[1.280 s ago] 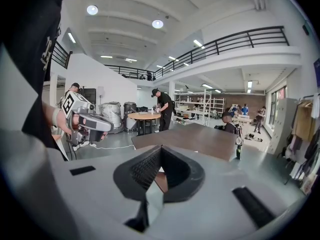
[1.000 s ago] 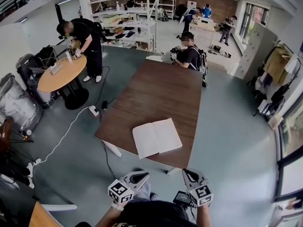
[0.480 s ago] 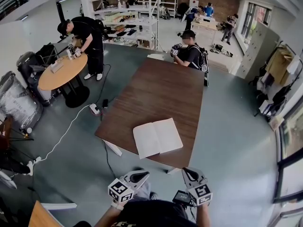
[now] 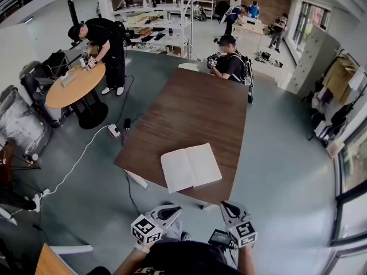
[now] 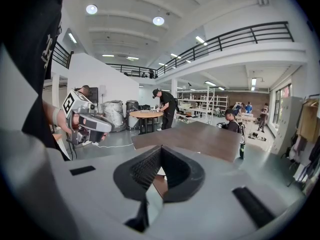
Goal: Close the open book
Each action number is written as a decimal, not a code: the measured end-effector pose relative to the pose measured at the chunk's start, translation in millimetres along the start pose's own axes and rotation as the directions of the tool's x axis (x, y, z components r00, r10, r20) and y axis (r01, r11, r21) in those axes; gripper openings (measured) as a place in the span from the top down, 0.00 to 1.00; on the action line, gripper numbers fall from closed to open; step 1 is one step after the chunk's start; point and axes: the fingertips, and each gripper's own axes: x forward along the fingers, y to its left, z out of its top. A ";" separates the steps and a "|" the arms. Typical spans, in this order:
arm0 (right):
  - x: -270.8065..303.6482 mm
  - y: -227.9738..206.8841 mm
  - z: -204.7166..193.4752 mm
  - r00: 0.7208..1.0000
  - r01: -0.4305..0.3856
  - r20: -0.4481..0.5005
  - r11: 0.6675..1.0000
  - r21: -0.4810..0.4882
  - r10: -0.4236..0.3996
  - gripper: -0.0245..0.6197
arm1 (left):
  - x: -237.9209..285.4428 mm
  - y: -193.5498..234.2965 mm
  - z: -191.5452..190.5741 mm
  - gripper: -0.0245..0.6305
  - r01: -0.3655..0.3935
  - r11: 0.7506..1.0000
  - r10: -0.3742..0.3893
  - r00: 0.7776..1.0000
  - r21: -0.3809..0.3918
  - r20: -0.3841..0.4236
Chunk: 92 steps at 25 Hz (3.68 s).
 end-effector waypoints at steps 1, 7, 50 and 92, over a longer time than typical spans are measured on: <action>1.8 -0.7 0.3 1.000 0.001 0.003 1.000 0.000 -0.001 0.98 | 0.4 1.7 0.5 0.95 0.002 1.000 -0.002 1.000 -0.003 0.000; 13.9 -6.7 3.6 1.000 0.000 -0.005 1.000 0.001 0.000 0.98 | 6.3 14.9 3.7 0.95 0.002 1.000 -0.002 1.000 -0.004 0.003; 125.4 -66.9 69.4 1.000 0.012 -0.021 1.000 -0.022 -0.012 0.98 | 45.4 142.4 69.1 0.95 0.010 1.000 -0.010 0.999 -0.018 0.031; 230.2 -60.8 106.4 0.991 0.083 -0.103 0.995 -0.055 -0.088 0.98 | 42.2 273.1 103.8 0.95 0.093 0.996 -0.093 0.995 0.003 0.030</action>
